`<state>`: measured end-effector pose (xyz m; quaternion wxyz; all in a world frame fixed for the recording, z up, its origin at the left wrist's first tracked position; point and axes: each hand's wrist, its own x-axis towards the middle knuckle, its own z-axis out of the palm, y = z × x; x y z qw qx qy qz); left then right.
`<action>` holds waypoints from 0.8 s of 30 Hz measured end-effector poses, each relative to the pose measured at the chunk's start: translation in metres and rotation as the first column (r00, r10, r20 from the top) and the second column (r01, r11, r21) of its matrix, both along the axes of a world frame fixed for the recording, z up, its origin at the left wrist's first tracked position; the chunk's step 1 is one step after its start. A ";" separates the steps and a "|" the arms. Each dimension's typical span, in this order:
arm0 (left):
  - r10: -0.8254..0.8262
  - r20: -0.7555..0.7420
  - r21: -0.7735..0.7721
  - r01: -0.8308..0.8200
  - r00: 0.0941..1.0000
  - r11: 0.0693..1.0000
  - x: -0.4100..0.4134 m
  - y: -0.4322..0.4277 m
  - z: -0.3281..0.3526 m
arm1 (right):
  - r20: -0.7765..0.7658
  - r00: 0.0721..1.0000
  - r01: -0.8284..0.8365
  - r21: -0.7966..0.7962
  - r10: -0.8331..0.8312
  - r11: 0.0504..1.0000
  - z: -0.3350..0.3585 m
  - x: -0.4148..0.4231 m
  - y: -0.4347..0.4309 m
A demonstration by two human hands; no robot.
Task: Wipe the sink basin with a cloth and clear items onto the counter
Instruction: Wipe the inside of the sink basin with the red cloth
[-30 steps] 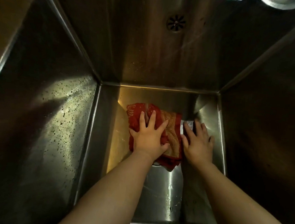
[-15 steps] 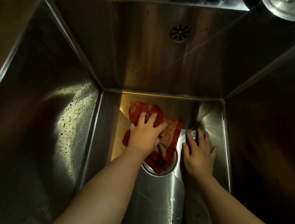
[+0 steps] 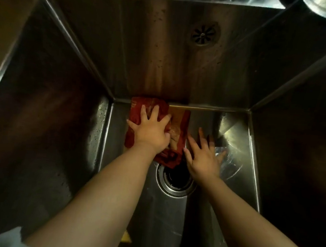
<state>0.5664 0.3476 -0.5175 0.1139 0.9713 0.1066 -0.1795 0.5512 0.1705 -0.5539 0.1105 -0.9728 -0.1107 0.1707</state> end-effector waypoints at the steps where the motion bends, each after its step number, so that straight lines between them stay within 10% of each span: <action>1: -0.011 -0.004 -0.021 0.010 1.000 1.000 -0.001 0.002 -0.002 | 0.002 1.000 0.004 -0.011 -0.004 1.000 -0.001 0.000 0.002; 24: 0.053 -0.108 0.036 -0.049 0.993 0.998 -0.040 0.015 -0.009 | -0.039 0.998 0.045 0.030 -0.043 0.999 0.006 -0.014 0.003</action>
